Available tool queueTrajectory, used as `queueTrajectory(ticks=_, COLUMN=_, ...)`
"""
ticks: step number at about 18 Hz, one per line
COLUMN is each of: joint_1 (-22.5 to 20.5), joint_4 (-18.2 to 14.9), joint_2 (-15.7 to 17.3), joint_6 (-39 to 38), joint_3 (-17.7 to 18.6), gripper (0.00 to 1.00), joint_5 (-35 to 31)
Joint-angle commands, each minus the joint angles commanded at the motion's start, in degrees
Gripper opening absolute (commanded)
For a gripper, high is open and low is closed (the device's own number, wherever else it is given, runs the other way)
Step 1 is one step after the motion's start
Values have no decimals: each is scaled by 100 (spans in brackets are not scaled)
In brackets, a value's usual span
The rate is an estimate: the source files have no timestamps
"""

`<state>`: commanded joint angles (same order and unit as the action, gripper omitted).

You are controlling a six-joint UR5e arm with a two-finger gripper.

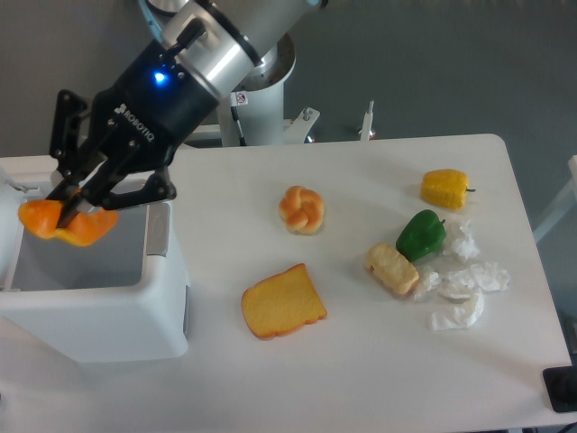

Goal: Place the long bread in the trash can
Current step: 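Carry the held bread roll over the white trash bin opening, then lower the bread roll into the bin and open the gripper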

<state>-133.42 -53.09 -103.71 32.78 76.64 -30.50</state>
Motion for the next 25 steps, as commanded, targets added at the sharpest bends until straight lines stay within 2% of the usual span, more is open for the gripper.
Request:
queueTrajectory(ticks=4, joint_1=97, joint_4=0, joint_2=-18, joint_6=9, joint_3=88, gripper=9, joint_5=9)
queueTrajectory(ticks=14, joint_1=167, joint_4=-9, joint_2=166, joint_6=-9, joint_3=624, gripper=9, joint_5=9)
queueTrajectory(ticks=25, joint_1=202, joint_4=-9, joint_2=202, joint_6=9, joint_3=861, gripper=10, joint_5=-9)
